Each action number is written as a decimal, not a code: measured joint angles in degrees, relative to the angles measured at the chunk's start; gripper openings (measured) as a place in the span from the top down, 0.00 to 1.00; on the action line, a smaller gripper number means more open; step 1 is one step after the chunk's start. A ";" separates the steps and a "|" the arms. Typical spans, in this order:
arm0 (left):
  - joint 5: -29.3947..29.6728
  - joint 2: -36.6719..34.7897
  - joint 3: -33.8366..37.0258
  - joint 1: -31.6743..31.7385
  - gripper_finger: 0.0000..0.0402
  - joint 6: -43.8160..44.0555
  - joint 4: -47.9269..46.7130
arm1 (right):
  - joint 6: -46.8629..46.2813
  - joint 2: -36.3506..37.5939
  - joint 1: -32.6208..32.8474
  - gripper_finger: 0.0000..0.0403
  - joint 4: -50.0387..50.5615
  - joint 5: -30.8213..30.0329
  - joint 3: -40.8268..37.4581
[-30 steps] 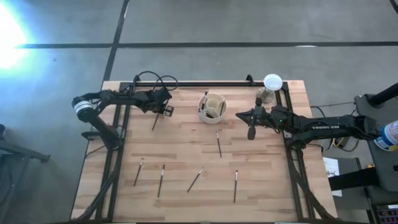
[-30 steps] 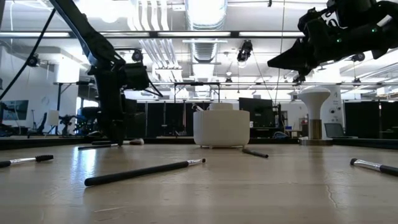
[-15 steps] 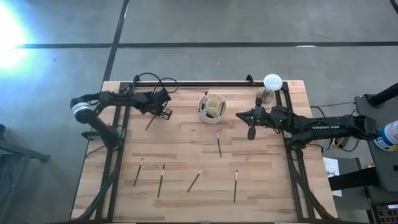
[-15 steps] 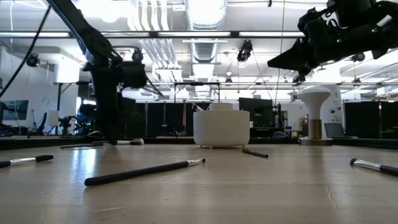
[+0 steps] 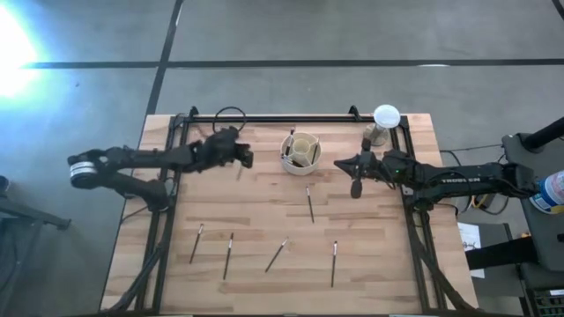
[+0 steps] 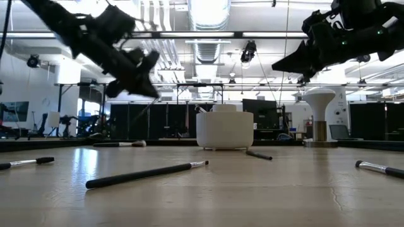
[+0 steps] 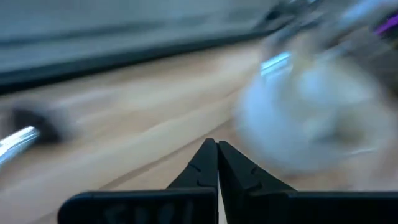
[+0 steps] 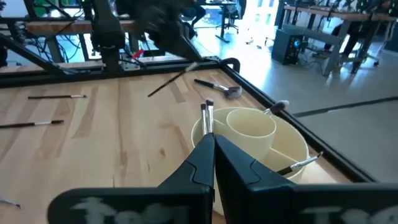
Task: Put items in baskets/containers
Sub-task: Put the black silver eyeshadow brush into the pen organizer
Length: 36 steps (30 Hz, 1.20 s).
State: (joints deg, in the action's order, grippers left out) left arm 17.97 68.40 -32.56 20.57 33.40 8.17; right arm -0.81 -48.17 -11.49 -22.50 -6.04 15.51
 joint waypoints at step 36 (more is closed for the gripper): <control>-14.27 27.61 -7.22 -17.07 1.00 -18.85 61.66 | -21.11 -39.41 5.25 0.54 -43.71 15.05 10.58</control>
State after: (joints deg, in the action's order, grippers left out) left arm 3.69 96.01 -39.78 3.51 14.55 69.83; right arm -21.92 -87.58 -6.24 -66.21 9.01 26.08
